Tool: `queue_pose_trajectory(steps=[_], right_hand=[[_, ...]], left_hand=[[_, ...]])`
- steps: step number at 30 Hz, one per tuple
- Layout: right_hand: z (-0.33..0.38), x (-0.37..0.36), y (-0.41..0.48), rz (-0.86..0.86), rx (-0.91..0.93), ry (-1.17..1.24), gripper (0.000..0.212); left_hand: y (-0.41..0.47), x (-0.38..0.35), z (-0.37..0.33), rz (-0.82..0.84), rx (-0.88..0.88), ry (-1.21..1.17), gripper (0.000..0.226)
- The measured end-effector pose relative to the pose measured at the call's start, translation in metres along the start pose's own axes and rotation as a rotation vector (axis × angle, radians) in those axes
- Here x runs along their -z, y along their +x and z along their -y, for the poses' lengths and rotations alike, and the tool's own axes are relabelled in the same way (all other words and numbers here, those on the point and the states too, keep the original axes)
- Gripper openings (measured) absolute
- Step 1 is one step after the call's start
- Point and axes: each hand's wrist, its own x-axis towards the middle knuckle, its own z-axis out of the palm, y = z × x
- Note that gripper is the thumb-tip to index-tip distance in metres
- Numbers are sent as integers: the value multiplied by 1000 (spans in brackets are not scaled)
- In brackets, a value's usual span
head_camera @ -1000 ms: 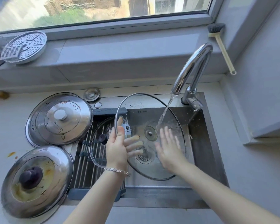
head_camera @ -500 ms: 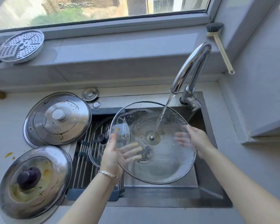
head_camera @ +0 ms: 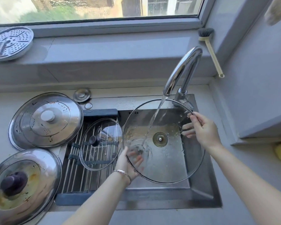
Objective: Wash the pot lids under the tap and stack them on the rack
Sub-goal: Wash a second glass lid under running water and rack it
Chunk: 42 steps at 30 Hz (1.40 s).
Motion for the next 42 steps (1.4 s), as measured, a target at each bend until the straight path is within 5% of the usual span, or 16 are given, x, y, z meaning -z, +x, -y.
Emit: queue_pose_trajectory(steps=[4,10,15,17,19,24,27,29,31,33,35,37,40,42], right_hand=[[-31,-8,-6,-33,-131,159,18],[-68,-45,-21,-37,-432,354,20],[-67,-51,-20,206,-611,-9,14],[-57,-48,-23,380,-523,-469,21],[-42,-44,-32,442,-276,-788,50],[24,-39,-76,936,8,-606,61],[24,-36,-83,795,388,-887,47],[24,-32,-78,658,464,-921,34],[31,-21,-65,571,414,-882,20],[45,-11,-52,587,382,-854,18],[65,-5,-45,687,344,-846,24],[83,-5,-43,798,317,-853,28],[104,-13,-42,885,386,-917,30],[109,-19,-38,851,480,-888,32]], left_hand=[[-9,11,-27,-37,-234,84,30],[-48,19,-59,-68,-545,512,13],[-80,5,-63,-86,-575,651,10],[-84,-2,-60,-130,-557,648,10],[-84,-8,-55,-146,-517,641,7],[-75,-26,-35,-116,-378,545,21],[-75,-39,-25,-73,-349,452,27],[-75,-46,-23,-63,-377,481,31],[-79,-45,-24,-102,-537,872,42],[-79,-36,-27,-253,-934,1469,49],[-78,-26,-30,-284,-1435,1602,51],[-75,-19,-32,-144,-1644,1546,55],[-81,-26,-34,244,-1145,1600,52],[-86,-28,-30,396,-773,1364,26]])
